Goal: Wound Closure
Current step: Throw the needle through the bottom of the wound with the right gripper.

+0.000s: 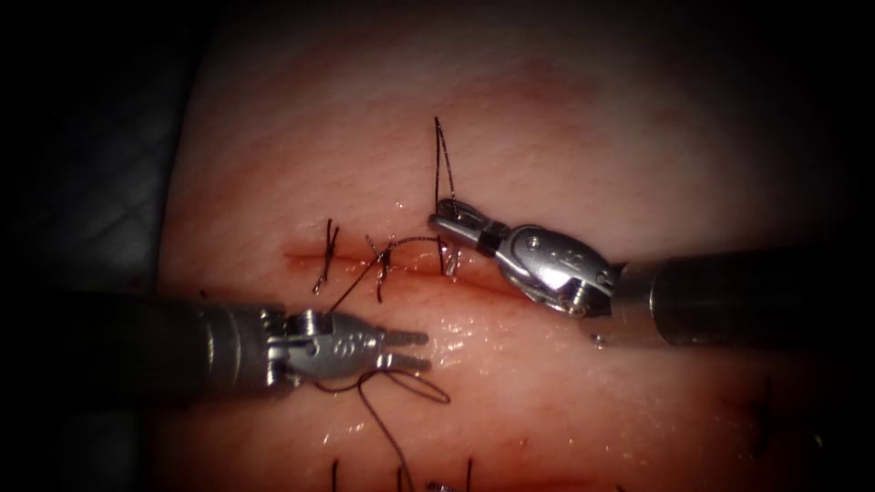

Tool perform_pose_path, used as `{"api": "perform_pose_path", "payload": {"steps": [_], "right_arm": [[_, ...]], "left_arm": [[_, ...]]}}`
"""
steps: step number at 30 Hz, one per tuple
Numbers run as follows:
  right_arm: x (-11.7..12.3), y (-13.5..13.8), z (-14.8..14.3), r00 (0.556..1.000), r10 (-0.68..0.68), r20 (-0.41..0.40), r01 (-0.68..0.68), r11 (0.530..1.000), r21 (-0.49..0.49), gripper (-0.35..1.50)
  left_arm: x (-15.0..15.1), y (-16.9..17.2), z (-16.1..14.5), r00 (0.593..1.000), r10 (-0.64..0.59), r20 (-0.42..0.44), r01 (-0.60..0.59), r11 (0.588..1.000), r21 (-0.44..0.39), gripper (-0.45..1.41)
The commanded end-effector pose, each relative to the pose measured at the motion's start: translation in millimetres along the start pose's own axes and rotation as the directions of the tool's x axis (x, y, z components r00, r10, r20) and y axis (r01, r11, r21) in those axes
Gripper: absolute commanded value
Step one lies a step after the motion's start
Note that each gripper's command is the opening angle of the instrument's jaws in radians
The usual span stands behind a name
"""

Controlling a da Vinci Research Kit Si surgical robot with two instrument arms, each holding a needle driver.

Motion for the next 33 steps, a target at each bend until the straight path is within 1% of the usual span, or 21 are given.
{"api": "perform_pose_path", "payload": {"steps": [1, 4, 7, 12, 16, 21, 22, 23, 25, 26, 29, 30, 31, 33], "right_arm": [[-0.5, 0.0, 0.8, 1.0, 0.027, 0.0, -0.027, 1.0, 0.011, -0.35], [-0.4, 0.3, 0.9, 0.997, 0.072, 0.008, -0.072, 0.997, 0.036, -0.35], [-0.4, 0.4, 1.1, 0.988, 0.151, 0.034, -0.153, 0.986, 0.065, -0.35], [-0.2, 0.8, 1.2, 0.972, 0.233, 0.035, -0.235, 0.969, 0.069, -0.35], [-0.1, 1.3, 1.4, 0.964, 0.261, 0.05, -0.264, 0.962, 0.066, -0.35], [-0.7, 1.0, 1.6, 0.943, 0.327, 0.067, -0.331, 0.941, 0.065, -0.35], [-0.8, 1.0, 1.7, 0.922, 0.38, 0.077, -0.385, 0.92, 0.068, -0.35], [-0.8, 1.0, 1.7, 0.922, 0.38, 0.077, -0.385, 0.92, 0.068, -0.35], [-0.7, 1.1, 1.8, 0.9, 0.429, 0.08, -0.434, 0.897, 0.077, -0.35], [-0.6, 1.1, 1.9, 0.882, 0.464, 0.083, -0.471, 0.878, 0.088, -0.35], [-0.7, 1.1, 2.2, 0.859, 0.504, 0.092, -0.511, 0.853, 0.101, -0.35], [-0.7, 1.0, 2.4, 0.841, 0.532, 0.1, -0.541, 0.833, 0.113, -0.35], [-0.7, 1.0, 2.4, 0.841, 0.532, 0.1, -0.541, 0.833, 0.113, -0.35], [-0.7, 0.9, 2.5, 0.808, 0.58, 0.11, -0.59, 0.798, 0.124, -0.35]], "left_arm": [[-0.2, 0.0, 0.9, 1.0, 0.002, 0.0, -0.002, 1.0, 0.001, -0.05], [-0.7, 0.0, 1.2, 1.0, 0.006, 0.001, -0.006, 1.0, 0.003, -0.05], [-1.3, 0.0, 1.6, 1.0, 0.01, 0.002, -0.01, 1.0, 0.007, -0.05], [-1.8, 0.8, 2.2, 1.0, 0.018, 0.002, -0.018, 1.0, 0.001, -0.05], [-2.1, 0.8, 2.2, 1.0, 0.02, 0.0, -0.02, 1.0, -0.001, -0.05], [-2.2, 0.8, 2.2, 1.0, 0.027, 0.0, -0.027, 1.0, -0.002, -0.05], [-2.3, 0.9, 2.1, 1.0, 0.029, 0.0, -0.029, 1.0, -0.002, -0.05], [-2.3, 0.9, 2.1, 1.0, 0.029, 0.0, -0.029, 1.0, -0.002, -0.05], [-2.6, 0.9, 2.1, 1.0, 0.031, 0.0, -0.031, 1.0, -0.003, -0.05], [-2.7, 0.9, 2.2, 1.0, 0.027, 0.0, -0.027, 1.0, -0.002, -0.06], [-2.9, 0.9, 2.4, 1.0, 0.028, 0.0, -0.028, 1.0, -0.001, -0.06], [-3.1, 0.8, 2.5, 1.0, 0.024, 0.0, -0.024, 1.0, 0.0, -0.06], [-3.1, 0.8, 2.5, 1.0, 0.024, 0.0, -0.024, 1.0, 0.0, -0.06], [-3.2, 0.7, 2.5, 1.0, 0.024, 0.0, -0.024, 1.0, 0.0, -0.06]]}}
